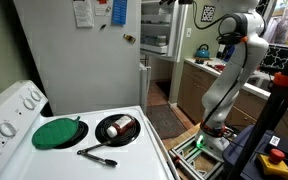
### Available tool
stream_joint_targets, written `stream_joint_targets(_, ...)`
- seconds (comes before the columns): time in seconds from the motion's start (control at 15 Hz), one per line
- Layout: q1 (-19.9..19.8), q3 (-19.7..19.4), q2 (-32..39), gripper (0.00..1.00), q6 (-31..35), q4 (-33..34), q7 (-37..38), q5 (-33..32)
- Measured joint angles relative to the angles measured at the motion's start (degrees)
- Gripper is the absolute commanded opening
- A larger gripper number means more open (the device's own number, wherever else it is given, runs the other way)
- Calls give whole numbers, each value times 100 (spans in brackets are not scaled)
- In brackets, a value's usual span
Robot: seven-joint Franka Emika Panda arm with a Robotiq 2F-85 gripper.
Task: Take the container out of the top refrigerator door and put it on the stovetop
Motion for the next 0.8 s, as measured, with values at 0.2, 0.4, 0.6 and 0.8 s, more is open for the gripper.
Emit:
stream_joint_targets(0.2,-133,59,269,100,-248,336,181,-177)
stream_joint_targets(0.4,-259,82,553,100,-512,646,218,-187)
stream_joint_targets(0.6,-273,81,751,100,-609,808,272,-373)
stream_joint_targets(0.8,-278,74,938,66,-604,989,363,-442)
